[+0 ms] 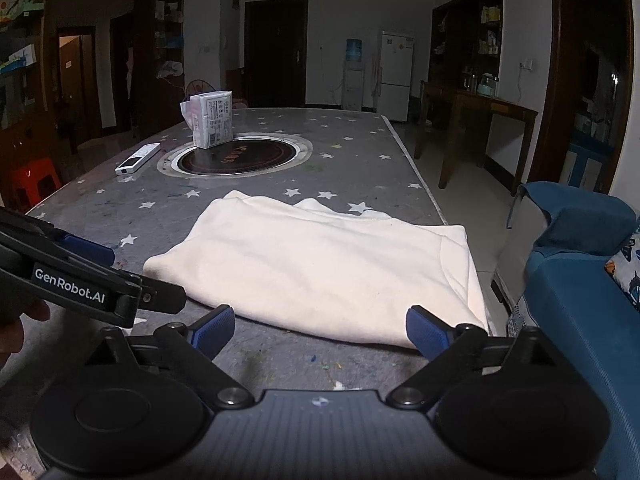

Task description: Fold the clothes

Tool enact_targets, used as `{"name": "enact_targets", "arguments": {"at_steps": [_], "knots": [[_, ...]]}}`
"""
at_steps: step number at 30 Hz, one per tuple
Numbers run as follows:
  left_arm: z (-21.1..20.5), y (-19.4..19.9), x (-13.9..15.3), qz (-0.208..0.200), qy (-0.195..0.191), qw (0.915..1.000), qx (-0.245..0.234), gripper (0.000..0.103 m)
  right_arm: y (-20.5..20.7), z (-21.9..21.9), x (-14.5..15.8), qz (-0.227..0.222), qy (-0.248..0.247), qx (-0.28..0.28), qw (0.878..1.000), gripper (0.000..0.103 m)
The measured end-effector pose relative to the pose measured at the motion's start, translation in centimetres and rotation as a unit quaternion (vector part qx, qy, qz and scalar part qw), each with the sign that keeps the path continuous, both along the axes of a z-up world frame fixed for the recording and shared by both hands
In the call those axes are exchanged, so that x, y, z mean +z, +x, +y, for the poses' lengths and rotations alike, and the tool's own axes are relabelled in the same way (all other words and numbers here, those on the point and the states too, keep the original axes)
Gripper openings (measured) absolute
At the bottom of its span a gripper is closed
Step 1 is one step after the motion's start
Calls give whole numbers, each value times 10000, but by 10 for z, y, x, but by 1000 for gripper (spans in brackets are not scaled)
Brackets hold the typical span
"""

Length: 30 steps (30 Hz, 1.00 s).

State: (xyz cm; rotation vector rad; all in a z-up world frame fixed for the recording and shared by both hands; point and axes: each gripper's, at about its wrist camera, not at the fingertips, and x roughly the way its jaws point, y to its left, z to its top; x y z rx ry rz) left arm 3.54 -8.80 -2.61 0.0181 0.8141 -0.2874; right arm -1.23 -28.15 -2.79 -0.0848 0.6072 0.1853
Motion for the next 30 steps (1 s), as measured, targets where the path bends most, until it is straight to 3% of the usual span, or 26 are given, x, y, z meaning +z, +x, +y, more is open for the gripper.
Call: {"name": "enact_targets", "arguments": {"at_steps": [30], "knots": [[1, -40, 6, -147, -27, 9999, -5, 103, -40, 4, 2, -144, 108, -63, 9998, 103]]}}
